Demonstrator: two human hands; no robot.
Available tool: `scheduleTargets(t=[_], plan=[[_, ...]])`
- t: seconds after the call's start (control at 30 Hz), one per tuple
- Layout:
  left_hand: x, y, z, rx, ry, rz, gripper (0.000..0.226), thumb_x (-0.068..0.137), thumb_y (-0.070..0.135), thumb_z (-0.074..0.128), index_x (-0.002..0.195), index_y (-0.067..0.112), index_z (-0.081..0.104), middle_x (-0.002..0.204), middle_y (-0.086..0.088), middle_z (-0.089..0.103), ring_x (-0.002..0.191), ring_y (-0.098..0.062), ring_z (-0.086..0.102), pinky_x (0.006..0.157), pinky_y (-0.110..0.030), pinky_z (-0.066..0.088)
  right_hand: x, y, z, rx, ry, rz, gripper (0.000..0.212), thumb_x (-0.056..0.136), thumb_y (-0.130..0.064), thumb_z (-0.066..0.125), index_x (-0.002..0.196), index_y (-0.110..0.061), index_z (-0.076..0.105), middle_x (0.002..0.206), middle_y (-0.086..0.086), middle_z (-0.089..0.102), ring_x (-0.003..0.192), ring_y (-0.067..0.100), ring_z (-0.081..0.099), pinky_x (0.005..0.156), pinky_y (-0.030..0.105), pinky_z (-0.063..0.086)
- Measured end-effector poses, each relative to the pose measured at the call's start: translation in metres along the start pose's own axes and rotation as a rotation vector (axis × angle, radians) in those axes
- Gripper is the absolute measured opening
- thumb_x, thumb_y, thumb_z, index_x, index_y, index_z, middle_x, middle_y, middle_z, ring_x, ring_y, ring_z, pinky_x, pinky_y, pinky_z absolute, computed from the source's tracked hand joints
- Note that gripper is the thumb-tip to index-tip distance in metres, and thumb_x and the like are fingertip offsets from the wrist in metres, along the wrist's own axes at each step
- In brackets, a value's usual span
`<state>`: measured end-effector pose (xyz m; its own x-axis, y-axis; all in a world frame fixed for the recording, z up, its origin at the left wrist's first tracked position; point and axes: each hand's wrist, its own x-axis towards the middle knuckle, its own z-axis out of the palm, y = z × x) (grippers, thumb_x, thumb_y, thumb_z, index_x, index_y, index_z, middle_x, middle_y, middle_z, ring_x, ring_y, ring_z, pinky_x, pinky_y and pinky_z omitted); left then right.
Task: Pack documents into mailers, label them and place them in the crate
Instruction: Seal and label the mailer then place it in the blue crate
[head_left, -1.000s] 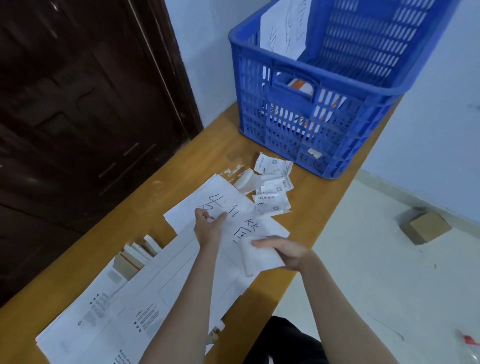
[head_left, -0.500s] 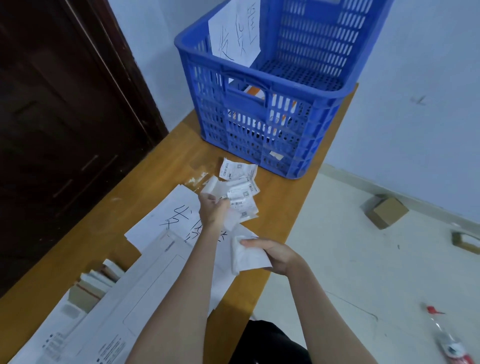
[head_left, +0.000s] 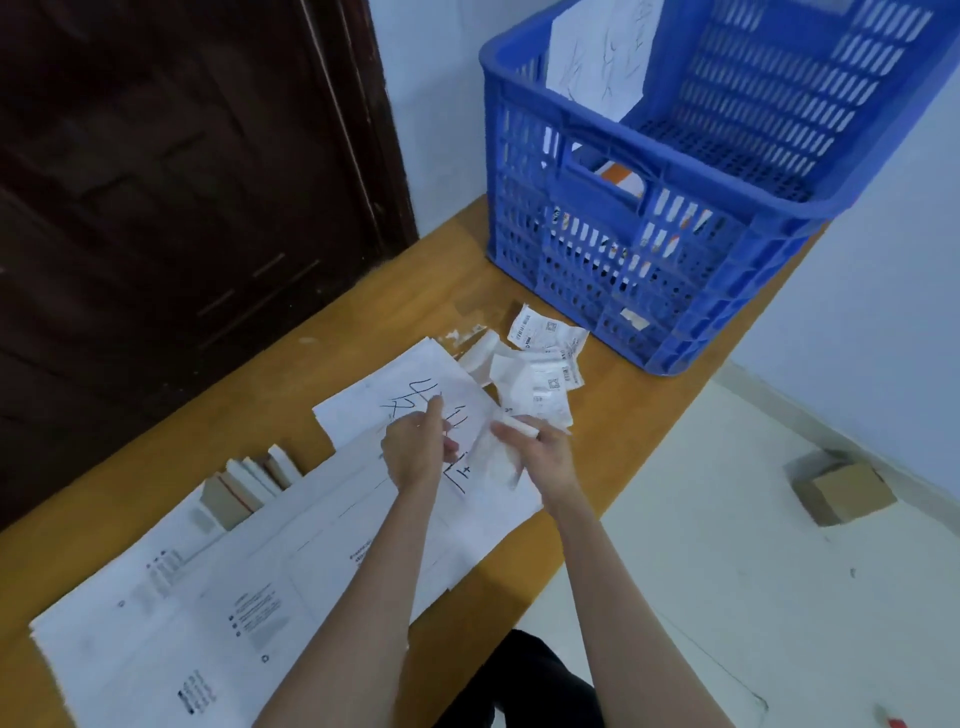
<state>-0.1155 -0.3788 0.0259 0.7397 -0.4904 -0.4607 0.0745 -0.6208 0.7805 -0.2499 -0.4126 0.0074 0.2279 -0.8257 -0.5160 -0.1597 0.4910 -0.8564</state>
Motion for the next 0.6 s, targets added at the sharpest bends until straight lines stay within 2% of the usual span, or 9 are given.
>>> scheduleTargets(t=[0.07, 0.13, 0.17, 0.23, 0.33, 0.4, 0.5, 0.53, 0.6], plan=[[0.000, -0.007, -0.017, -0.063, -0.088, -0.163, 0.046, 0.088, 0.045, 0.054, 0.070, 0.005, 0.067, 0.059, -0.010, 0.069, 0.055, -0.023, 0.067, 0.066, -0.032, 0.058, 0.002, -0.003, 0.024, -0.281, -0.051, -0.096, 0.048, 0.075, -0.054, 0.066, 0.092, -0.010, 0.072, 0.082, 0.002, 0.068, 0.078, 0.020, 0.061, 0.067, 0.027, 0.043], [-0.001, -0.016, -0.035, -0.193, -0.207, -0.300, 0.041, 0.085, 0.045, 0.061, 0.081, 0.005, 0.070, 0.074, -0.012, 0.073, 0.069, -0.026, 0.072, 0.067, -0.032, 0.059, -0.001, -0.004, 0.045, -0.528, -0.105, -0.169, 0.036, 0.084, -0.051, 0.061, 0.092, -0.018, 0.073, 0.081, -0.005, 0.066, 0.077, 0.015, 0.060, 0.063, 0.024, 0.042], [-0.001, -0.022, -0.043, -0.262, -0.241, -0.332, 0.037, 0.083, 0.042, 0.063, 0.085, 0.006, 0.070, 0.079, -0.012, 0.074, 0.074, -0.026, 0.072, 0.069, -0.033, 0.059, -0.002, -0.003, 0.054, -0.609, -0.138, -0.206, 0.032, 0.086, -0.049, 0.060, 0.096, -0.021, 0.073, 0.087, -0.008, 0.066, 0.082, 0.012, 0.061, 0.066, 0.024, 0.043], [0.000, -0.034, -0.056, -0.393, -0.250, -0.359, 0.024, 0.084, 0.031, 0.065, 0.085, 0.008, 0.070, 0.081, -0.009, 0.073, 0.076, -0.026, 0.070, 0.070, -0.034, 0.059, -0.008, -0.003, 0.072, -0.715, -0.240, -0.250, 0.029, 0.086, -0.046, 0.062, 0.106, -0.027, 0.070, 0.102, -0.009, 0.063, 0.090, 0.011, 0.059, 0.073, 0.024, 0.044], [0.002, -0.053, -0.072, -0.478, -0.197, -0.413, 0.016, 0.084, 0.024, 0.065, 0.084, 0.009, 0.069, 0.077, -0.010, 0.071, 0.075, -0.026, 0.067, 0.068, -0.034, 0.059, -0.016, 0.005, 0.093, -0.808, -0.400, -0.247, 0.034, 0.081, -0.045, 0.068, 0.113, -0.032, 0.067, 0.101, -0.007, 0.056, 0.088, 0.009, 0.055, 0.072, 0.023, 0.041], [0.007, -0.069, -0.081, -0.507, -0.132, -0.472, 0.021, 0.083, 0.028, 0.067, 0.090, 0.008, 0.068, 0.089, -0.015, 0.071, 0.081, -0.029, 0.067, 0.075, -0.039, 0.058, -0.019, 0.009, 0.103, -0.871, -0.504, -0.234, 0.042, 0.078, -0.045, 0.073, 0.117, -0.033, 0.064, 0.099, -0.006, 0.053, 0.090, 0.010, 0.054, 0.075, 0.024, 0.043], [0.009, -0.091, -0.094, -0.452, -0.014, -0.509, 0.026, 0.087, 0.029, 0.065, 0.101, 0.007, 0.067, 0.106, -0.017, 0.068, 0.093, -0.034, 0.065, 0.080, -0.040, 0.056, -0.025, 0.011, 0.112, -0.840, -0.723, -0.125, 0.049, 0.073, -0.041, 0.078, 0.119, -0.029, 0.063, 0.096, -0.004, 0.057, 0.091, 0.015, 0.059, 0.080, 0.026, 0.047], [0.008, -0.098, -0.098, -0.432, 0.015, -0.512, 0.026, 0.089, 0.031, 0.063, 0.102, 0.009, 0.066, 0.107, -0.016, 0.067, 0.093, -0.032, 0.064, 0.077, -0.038, 0.054, -0.027, 0.010, 0.114, -0.729, -0.752, -0.064, 0.044, 0.075, -0.040, 0.077, 0.115, -0.024, 0.066, 0.094, -0.002, 0.062, 0.089, 0.016, 0.064, 0.079, 0.025, 0.048], [0.003, -0.107, -0.107, -0.426, 0.046, -0.519, 0.032, 0.091, 0.040, 0.059, 0.105, 0.012, 0.064, 0.105, -0.010, 0.063, 0.096, -0.028, 0.060, 0.080, -0.037, 0.054, -0.028, 0.009, 0.117, -0.464, -0.686, 0.026, 0.032, 0.083, -0.034, 0.072, 0.105, -0.010, 0.068, 0.085, 0.006, 0.066, 0.079, 0.023, 0.071, 0.077, 0.027, 0.054]])
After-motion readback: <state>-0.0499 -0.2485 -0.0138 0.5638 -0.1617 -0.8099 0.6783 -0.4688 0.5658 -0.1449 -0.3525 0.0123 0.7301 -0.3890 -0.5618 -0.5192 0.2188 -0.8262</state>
